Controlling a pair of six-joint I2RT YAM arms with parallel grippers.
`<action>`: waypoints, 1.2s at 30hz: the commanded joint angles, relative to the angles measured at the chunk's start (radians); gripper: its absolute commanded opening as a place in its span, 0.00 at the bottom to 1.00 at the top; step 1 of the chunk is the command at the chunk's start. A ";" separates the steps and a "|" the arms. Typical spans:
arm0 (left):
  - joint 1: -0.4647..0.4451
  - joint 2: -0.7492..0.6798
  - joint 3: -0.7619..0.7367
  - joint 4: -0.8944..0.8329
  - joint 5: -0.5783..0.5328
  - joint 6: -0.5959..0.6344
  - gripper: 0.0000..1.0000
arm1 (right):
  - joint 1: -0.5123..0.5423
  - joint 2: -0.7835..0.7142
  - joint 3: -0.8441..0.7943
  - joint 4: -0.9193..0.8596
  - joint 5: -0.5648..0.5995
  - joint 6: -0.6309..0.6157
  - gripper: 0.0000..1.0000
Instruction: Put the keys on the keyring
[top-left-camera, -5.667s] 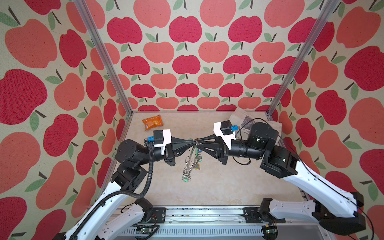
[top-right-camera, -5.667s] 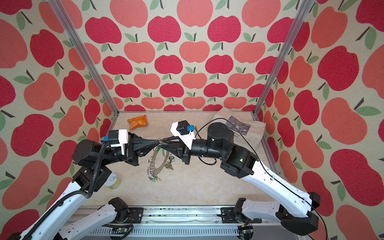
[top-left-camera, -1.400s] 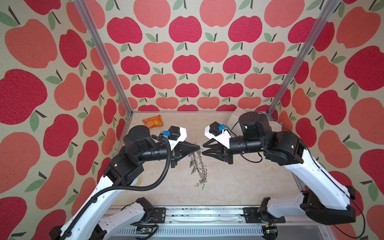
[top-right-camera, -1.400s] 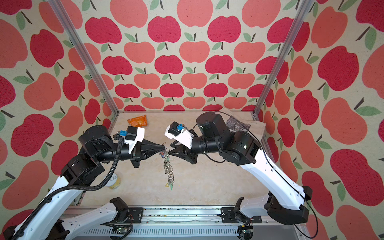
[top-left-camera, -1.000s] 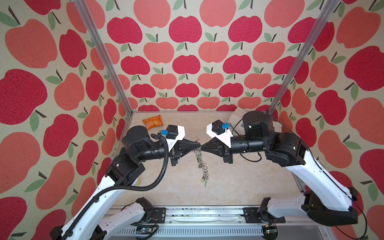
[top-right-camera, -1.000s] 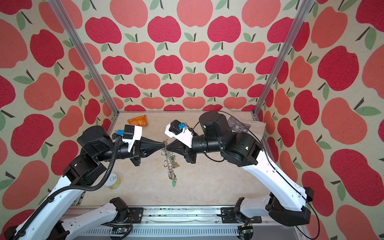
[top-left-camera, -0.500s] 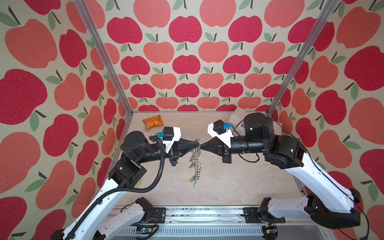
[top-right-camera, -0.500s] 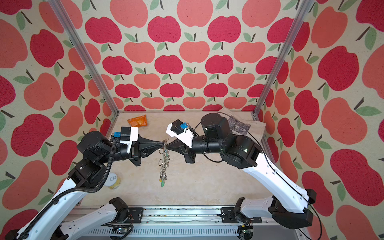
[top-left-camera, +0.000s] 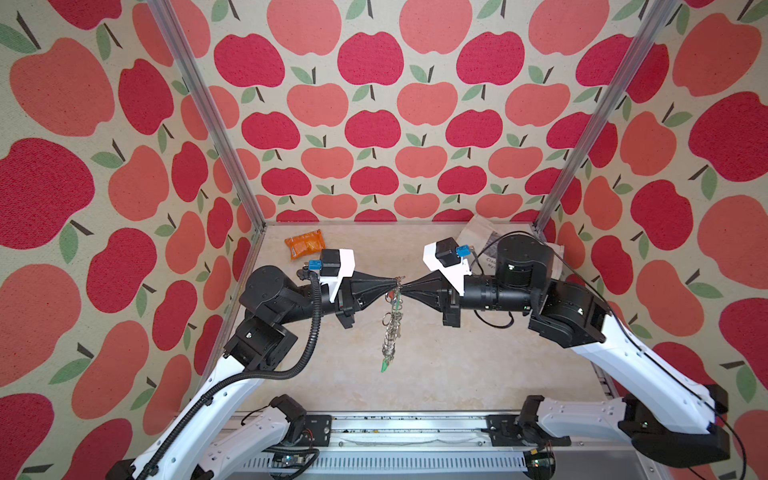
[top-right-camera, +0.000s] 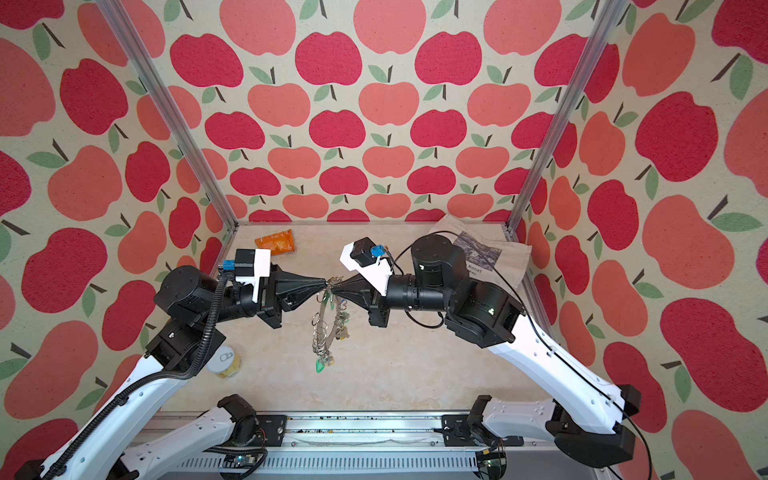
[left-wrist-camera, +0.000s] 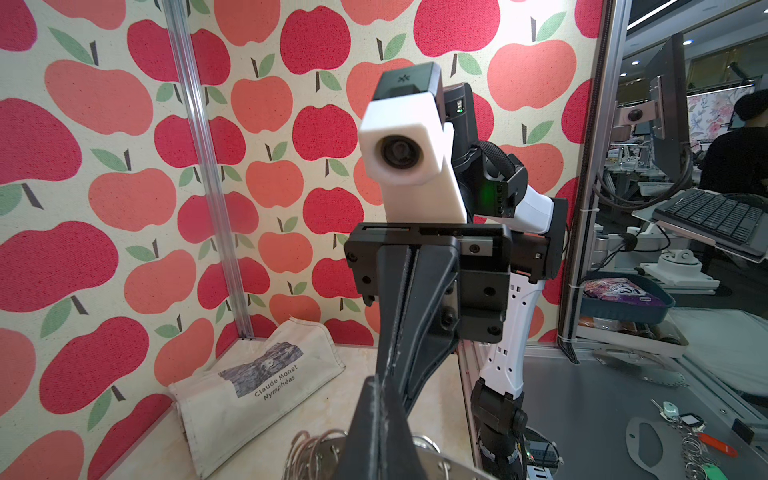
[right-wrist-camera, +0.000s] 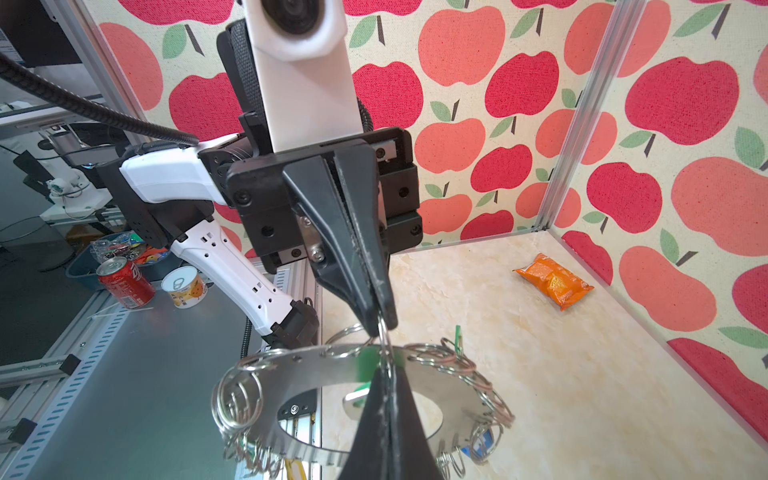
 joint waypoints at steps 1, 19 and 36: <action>0.032 -0.023 0.020 0.196 -0.093 -0.041 0.00 | 0.007 -0.030 -0.048 -0.081 -0.023 0.029 0.00; 0.052 -0.021 -0.027 0.351 -0.106 -0.118 0.00 | 0.008 -0.033 -0.192 0.132 -0.083 0.147 0.00; 0.083 -0.031 -0.061 0.432 -0.092 -0.186 0.00 | -0.006 -0.045 -0.254 0.241 -0.123 0.228 0.08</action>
